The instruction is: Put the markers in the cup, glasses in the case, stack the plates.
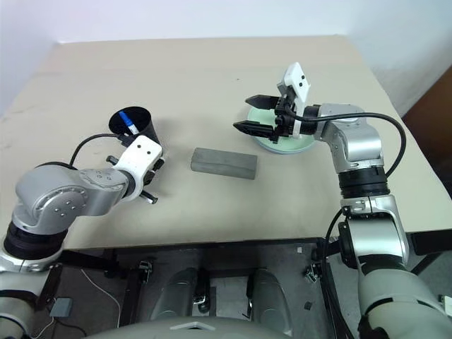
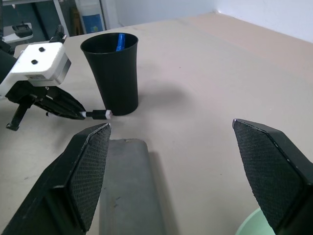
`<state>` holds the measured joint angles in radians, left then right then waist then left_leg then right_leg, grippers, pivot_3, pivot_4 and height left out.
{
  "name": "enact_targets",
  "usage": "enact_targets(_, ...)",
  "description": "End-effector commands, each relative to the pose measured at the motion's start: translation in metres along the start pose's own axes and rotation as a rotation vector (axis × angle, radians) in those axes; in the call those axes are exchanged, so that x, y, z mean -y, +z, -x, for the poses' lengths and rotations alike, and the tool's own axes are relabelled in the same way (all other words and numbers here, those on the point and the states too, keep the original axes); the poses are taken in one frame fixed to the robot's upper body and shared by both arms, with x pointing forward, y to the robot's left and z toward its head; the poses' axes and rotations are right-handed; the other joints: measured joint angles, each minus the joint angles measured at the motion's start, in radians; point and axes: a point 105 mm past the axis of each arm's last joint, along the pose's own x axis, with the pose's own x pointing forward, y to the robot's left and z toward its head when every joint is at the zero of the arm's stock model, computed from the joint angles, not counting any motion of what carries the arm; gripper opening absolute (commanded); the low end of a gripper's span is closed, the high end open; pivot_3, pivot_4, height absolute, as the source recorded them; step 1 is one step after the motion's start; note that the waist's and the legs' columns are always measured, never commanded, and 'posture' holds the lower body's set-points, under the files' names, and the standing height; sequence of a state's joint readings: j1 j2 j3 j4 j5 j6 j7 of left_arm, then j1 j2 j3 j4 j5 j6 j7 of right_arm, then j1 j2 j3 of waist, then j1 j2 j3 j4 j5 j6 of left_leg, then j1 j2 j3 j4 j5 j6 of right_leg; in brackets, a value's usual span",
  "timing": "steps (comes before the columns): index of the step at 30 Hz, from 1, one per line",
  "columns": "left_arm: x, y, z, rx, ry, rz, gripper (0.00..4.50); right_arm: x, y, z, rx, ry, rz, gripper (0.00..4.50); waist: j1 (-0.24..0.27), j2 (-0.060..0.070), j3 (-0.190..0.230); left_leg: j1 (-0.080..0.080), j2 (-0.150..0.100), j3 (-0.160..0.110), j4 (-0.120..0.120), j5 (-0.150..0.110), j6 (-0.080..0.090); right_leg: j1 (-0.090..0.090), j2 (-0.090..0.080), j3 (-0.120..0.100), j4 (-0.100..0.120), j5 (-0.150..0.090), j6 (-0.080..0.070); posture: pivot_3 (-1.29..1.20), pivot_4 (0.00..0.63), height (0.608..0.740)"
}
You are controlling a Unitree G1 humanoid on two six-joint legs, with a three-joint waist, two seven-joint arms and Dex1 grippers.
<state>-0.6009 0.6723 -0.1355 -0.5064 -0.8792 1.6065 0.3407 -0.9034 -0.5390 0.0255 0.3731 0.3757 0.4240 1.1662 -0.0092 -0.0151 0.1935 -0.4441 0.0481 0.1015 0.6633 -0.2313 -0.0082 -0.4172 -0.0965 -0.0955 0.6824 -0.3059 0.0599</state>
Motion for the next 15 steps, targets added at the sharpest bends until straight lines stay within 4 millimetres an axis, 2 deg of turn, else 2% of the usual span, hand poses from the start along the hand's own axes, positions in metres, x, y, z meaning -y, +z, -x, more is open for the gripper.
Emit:
enact_targets(1,-0.008,0.014,0.013,0.082,0.013,0.002,0.02,0.002,0.017,0.003,0.046,-0.006,0.054,4.19,-0.001,0.000,0.000,-0.001,0.000,0.000,0.000,0.000,0.000,-0.001,0.000,0.000,0.000,0.000,0.000,0.00,0.150,0.701)
enact_targets(6,-0.009,0.034,0.025,0.223,0.011,-0.016,0.02,0.002,0.018,0.003,0.046,-0.007,0.065,4.19,-0.002,-0.001,0.000,0.000,0.000,0.001,0.000,0.000,0.000,-0.001,0.001,0.000,0.000,0.000,0.000,0.00,0.150,0.701)
enact_targets(9,-0.008,0.051,0.033,0.365,0.007,-0.028,0.02,0.003,0.019,0.004,0.049,-0.009,0.067,4.19,-0.002,-0.001,0.001,0.000,0.000,0.001,0.000,0.000,0.000,-0.001,0.001,0.000,0.001,0.000,0.000,0.00,0.150,0.701)
enact_targets(13,-0.011,0.078,0.046,0.599,-0.014,0.070,0.02,0.002,0.020,0.002,0.054,-0.011,0.081,4.19,-0.001,-0.001,0.001,0.000,0.000,0.001,0.000,0.000,0.000,-0.001,0.001,0.000,0.001,0.000,0.000,0.00,0.150,0.701)
enact_targets(15,-0.009,0.090,0.053,0.714,-0.044,0.049,0.02,0.001,0.019,0.001,0.057,-0.010,0.089,4.19,-0.001,-0.001,0.001,0.000,0.000,0.001,0.000,0.000,0.000,-0.001,0.001,0.000,0.001,0.000,0.000,0.00,0.150,0.701)
